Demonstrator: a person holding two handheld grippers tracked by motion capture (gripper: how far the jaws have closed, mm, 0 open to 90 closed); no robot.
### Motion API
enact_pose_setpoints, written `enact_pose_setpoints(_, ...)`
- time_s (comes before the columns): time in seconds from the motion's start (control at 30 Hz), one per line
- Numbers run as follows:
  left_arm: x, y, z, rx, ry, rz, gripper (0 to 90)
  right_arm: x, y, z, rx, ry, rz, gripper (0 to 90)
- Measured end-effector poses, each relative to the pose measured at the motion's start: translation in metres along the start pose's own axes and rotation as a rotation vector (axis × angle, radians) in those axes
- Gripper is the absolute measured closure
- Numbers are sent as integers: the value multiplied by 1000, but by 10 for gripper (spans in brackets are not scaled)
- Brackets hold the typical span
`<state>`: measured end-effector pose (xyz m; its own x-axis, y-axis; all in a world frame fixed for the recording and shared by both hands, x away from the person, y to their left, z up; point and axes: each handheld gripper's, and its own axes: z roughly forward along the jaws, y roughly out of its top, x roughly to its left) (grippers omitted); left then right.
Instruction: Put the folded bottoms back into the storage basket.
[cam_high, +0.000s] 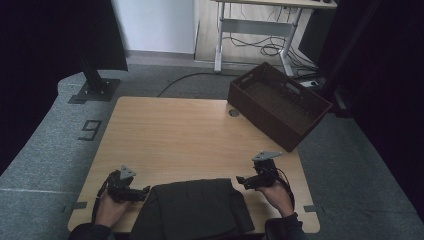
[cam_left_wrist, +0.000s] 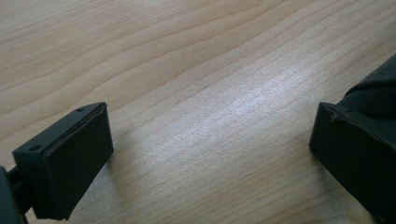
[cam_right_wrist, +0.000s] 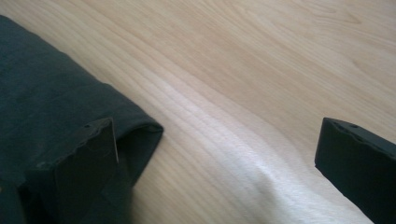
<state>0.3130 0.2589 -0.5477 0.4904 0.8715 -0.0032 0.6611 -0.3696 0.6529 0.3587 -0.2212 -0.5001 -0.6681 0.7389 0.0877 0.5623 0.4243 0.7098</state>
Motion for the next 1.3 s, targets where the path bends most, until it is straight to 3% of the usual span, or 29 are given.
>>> enact_pose_setpoints(0.33, -1, -1, 0, -5, 5, -5, 0, -20, 7, -2, 4, -35, 10, 0)
enact_pose_setpoints(0.83, -2, 0, 1, -7, 12, -14, 0, -54, 18, -18, -40, -111, 38, 0)
enact_pose_setpoints(1.3, -3, 0, 1, -7, 13, -14, 0, -76, 33, -34, -60, -162, 61, 0)
